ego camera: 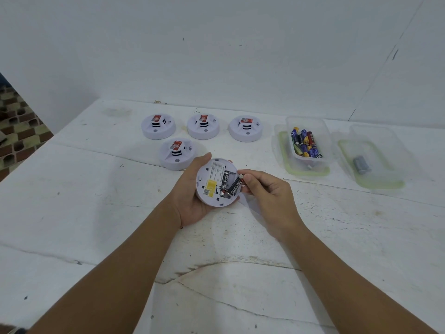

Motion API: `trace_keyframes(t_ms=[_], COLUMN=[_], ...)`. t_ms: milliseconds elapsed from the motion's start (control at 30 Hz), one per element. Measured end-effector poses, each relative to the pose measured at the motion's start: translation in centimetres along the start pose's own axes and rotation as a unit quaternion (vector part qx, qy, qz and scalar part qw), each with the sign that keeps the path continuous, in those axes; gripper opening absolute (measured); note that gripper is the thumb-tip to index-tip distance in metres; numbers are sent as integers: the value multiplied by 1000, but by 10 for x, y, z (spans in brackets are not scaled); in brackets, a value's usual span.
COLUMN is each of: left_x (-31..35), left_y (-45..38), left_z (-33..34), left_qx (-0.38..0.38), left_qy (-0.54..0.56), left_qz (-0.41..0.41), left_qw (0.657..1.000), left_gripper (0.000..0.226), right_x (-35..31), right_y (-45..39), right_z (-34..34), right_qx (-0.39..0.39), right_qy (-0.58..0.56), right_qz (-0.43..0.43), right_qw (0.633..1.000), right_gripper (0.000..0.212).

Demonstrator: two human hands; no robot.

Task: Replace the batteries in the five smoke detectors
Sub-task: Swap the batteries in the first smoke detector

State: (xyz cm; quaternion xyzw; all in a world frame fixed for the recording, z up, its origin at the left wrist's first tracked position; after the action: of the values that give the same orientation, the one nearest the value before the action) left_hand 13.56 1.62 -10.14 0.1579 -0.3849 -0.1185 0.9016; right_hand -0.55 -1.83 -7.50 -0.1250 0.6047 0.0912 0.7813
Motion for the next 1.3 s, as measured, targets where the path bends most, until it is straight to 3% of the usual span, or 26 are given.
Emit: trace_keyframes(t_ms=[667,867,1000,1133,1300], left_x=[0,-1,-1,-1,-1], left_y=[-2,1,1,2,0], left_z=[-2,1,1,-2,-5], left_qx=[-5,-4,1,13,16], left_qy=[-9,-2,8,7,11], left_qz=[-2,-9,-11,-5,-3], left_qw=[1000,1000,1000,1000,1000], left_gripper=[53,55,52,50,49], right_x=[-3,-6,-22,-48,-50], right_y=[1,2,5,6,5], right_z=[1,-4,4,21,26], right_qx=[-15,33,38,20,17], right_qy=[37,107,214,355,384], right_qz=[-6,-31,-89,-199,-228], right_qw=[999,993,972,913,895], right_gripper=[24,15,16,14,13])
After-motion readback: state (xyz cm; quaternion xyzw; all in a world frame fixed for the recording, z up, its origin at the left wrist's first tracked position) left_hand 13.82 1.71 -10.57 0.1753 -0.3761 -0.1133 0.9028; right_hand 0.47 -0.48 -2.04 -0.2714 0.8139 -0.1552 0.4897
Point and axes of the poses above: each hand's wrist, its own y-axis away from the middle knuckle, its own z-axis out of the palm, x = y × z, the point moved 10 cm from there along -y, towards the middle knuckle, and after that the axes turned 2 degrees about x, right-handed, at the moved point
